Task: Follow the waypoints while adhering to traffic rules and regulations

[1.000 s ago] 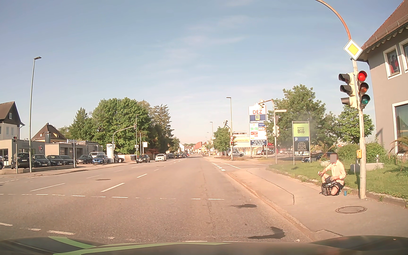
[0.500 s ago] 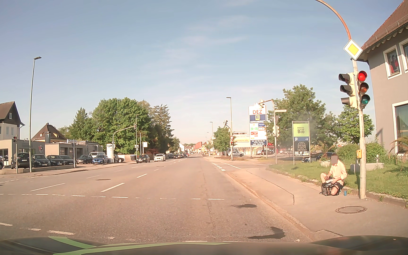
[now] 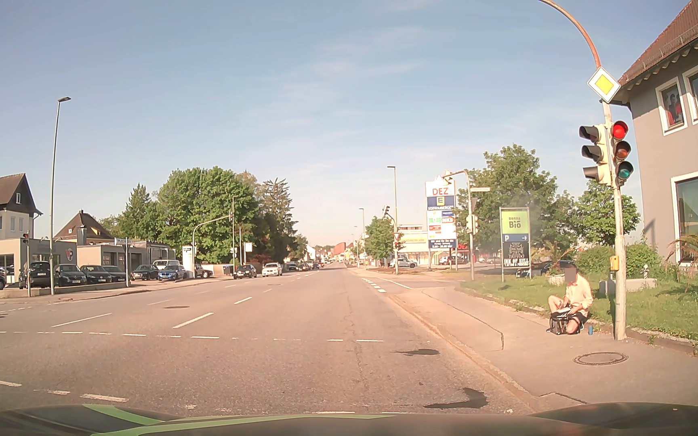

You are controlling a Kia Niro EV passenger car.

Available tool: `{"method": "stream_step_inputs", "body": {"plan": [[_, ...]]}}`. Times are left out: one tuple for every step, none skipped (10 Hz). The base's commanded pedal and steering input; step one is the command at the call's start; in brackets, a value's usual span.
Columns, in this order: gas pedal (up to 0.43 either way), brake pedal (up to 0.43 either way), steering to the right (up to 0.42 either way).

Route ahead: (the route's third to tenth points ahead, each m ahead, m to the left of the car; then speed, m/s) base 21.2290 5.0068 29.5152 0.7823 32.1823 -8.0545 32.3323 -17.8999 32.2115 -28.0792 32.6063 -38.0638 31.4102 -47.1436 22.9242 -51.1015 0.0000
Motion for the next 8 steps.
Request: {"method": "stream_step_inputs", "body": {"plan": [[0.0, 0.652, 0.0], [0.0, 0.659, 0.0], [0.0, 0.659, 0.0], [0.0, 0.659, 0.0], [0.0, 0.677, 0.0], [0.0, 0.695, 0.0], [0.0, 0.701, 0.0], [0.0, 0.707, 0.0]]}}
